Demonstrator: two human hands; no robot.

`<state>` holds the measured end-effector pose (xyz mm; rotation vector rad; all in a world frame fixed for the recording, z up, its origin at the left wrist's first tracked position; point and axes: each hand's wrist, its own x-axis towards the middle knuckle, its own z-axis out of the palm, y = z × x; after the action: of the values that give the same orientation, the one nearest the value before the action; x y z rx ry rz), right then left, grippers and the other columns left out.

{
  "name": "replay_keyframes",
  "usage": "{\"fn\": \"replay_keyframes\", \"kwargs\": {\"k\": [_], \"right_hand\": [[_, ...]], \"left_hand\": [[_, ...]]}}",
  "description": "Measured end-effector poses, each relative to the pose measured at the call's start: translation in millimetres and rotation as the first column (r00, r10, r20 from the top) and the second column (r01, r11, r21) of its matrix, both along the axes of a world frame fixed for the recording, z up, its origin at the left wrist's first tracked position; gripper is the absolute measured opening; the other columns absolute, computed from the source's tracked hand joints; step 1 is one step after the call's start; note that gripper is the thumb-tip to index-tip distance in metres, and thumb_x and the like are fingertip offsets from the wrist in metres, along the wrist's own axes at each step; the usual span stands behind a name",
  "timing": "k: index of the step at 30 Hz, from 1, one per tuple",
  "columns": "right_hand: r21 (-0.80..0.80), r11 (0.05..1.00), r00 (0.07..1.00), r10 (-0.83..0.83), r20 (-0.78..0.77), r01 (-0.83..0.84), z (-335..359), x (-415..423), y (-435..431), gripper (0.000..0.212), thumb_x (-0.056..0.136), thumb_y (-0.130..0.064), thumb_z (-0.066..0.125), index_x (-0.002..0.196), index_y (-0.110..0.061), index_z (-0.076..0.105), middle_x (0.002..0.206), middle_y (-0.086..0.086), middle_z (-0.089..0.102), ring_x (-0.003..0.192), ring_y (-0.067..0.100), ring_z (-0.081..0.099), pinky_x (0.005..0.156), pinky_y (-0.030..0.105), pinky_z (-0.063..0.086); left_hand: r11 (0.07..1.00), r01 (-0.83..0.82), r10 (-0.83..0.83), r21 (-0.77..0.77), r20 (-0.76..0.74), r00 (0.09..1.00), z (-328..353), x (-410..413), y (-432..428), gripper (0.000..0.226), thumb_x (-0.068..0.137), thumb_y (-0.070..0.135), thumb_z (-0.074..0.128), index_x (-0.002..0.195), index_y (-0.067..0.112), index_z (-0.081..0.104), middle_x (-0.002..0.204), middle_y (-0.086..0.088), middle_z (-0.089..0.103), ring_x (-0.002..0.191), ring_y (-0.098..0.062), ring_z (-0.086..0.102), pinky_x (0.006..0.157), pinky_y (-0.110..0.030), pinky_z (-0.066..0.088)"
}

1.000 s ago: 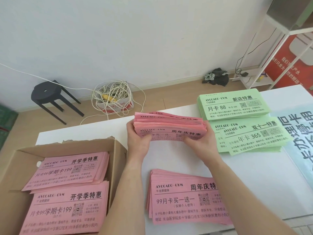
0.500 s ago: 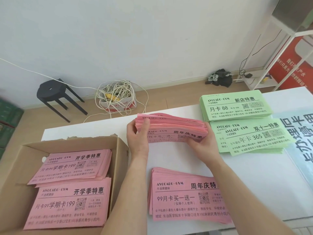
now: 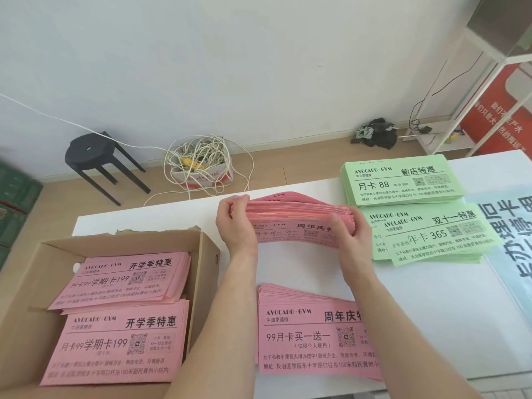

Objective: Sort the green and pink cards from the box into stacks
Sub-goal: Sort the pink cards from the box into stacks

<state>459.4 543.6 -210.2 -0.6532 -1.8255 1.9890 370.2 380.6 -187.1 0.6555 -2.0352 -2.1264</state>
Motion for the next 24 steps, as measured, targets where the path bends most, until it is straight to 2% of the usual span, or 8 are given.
{"fn": "replay_keyframes", "kwargs": {"k": [3, 5, 8, 11, 15, 18, 21, 24], "right_hand": [[-0.007, 0.987, 0.986, -0.164, -0.042, 0.164, 5, -9, -7, 0.041, 0.086, -0.058, 0.049, 0.066, -0.022, 0.048, 0.061, -0.016, 0.044, 0.061, 0.006, 0.038, 0.057, 0.020, 0.031], [0.005, 0.978, 0.978, -0.208, -0.025, 0.208, 7, -15, -11, 0.046, 0.092, -0.052, 0.049, 0.063, -0.018, 0.041, 0.060, -0.011, 0.037, 0.060, 0.009, 0.032, 0.057, 0.025, 0.027], [0.056, 0.968, 0.969, -0.246, 0.033, 0.243, 5, -21, -11, 0.039, 0.094, -0.035, 0.053, 0.064, -0.011, 0.050, 0.059, -0.010, 0.042, 0.060, 0.009, 0.037, 0.061, 0.031, 0.030], [0.055, 0.970, 0.970, -0.241, 0.042, 0.238, 4, -23, -7, 0.025, 0.087, -0.025, 0.054, 0.072, -0.014, 0.070, 0.072, -0.008, 0.069, 0.074, 0.011, 0.060, 0.072, 0.031, 0.045], [0.097, 0.976, 0.980, -0.198, 0.006, 0.196, 6, -21, -8, 0.049, 0.093, -0.043, 0.050, 0.073, -0.001, 0.066, 0.064, 0.000, 0.055, 0.061, 0.011, 0.046, 0.060, 0.024, 0.035], [0.067, 0.991, 0.993, -0.116, -0.019, 0.117, 6, -11, -4, 0.051, 0.077, -0.056, 0.057, 0.083, -0.006, 0.064, 0.070, -0.003, 0.056, 0.065, 0.006, 0.049, 0.062, 0.021, 0.039], [0.058, 0.992, 0.993, 0.112, 0.028, -0.113, -4, 6, 7, 0.055, 0.059, -0.048, 0.078, 0.103, -0.019, 0.062, 0.091, -0.001, 0.070, 0.084, 0.010, 0.067, 0.075, 0.028, 0.057], [0.107, 0.964, 0.969, 0.235, 0.083, -0.243, -12, 17, 16, 0.072, 0.054, -0.025, 0.095, 0.114, -0.024, 0.056, 0.106, 0.000, 0.072, 0.098, 0.012, 0.070, 0.084, 0.024, 0.056]], "left_hand": [[1.000, -0.013, 0.013, 0.029, -0.018, 1.000, 1, -2, 3, 0.019, 0.080, 0.036, 0.061, 0.078, 0.016, 0.062, 0.079, 0.005, 0.062, 0.074, -0.013, 0.056, 0.071, -0.029, 0.044], [1.000, -0.020, 0.020, -0.001, 0.013, 1.000, 0, -3, 5, 0.024, 0.086, 0.037, 0.066, 0.076, 0.017, 0.058, 0.075, 0.006, 0.057, 0.069, -0.011, 0.051, 0.067, -0.027, 0.042], [0.999, -0.004, 0.004, -0.040, 0.008, 1.000, -1, -5, 4, 0.014, 0.084, 0.026, 0.066, 0.080, 0.012, 0.065, 0.078, 0.005, 0.064, 0.071, -0.011, 0.056, 0.072, -0.027, 0.045], [0.999, 0.018, -0.019, -0.031, -0.027, 0.999, -1, -5, 1, 0.005, 0.083, 0.015, 0.062, 0.083, 0.014, 0.067, 0.087, 0.002, 0.071, 0.080, -0.009, 0.060, 0.076, -0.024, 0.046], [0.998, 0.049, -0.049, -0.029, 0.008, 0.999, -2, -4, 1, 0.026, 0.076, 0.029, 0.058, 0.078, 0.006, 0.070, 0.075, -0.002, 0.068, 0.071, -0.012, 0.059, 0.069, -0.028, 0.045], [0.996, 0.038, -0.037, -0.079, 0.017, 0.999, -4, -5, 1, 0.025, 0.085, 0.026, 0.058, 0.069, 0.008, 0.063, 0.065, 0.001, 0.061, 0.064, -0.013, 0.052, 0.065, -0.029, 0.041], [0.995, 0.013, -0.013, -0.102, 0.007, 1.000, -4, -8, 3, 0.027, 0.091, 0.020, 0.058, 0.067, 0.009, 0.050, 0.061, 0.004, 0.045, 0.060, -0.013, 0.038, 0.062, -0.030, 0.033], [0.996, 0.022, -0.019, -0.091, 0.026, 0.999, -3, -9, 3, 0.026, 0.091, 0.021, 0.058, 0.069, 0.010, 0.049, 0.061, 0.004, 0.044, 0.059, -0.012, 0.037, 0.063, -0.031, 0.033]]}}
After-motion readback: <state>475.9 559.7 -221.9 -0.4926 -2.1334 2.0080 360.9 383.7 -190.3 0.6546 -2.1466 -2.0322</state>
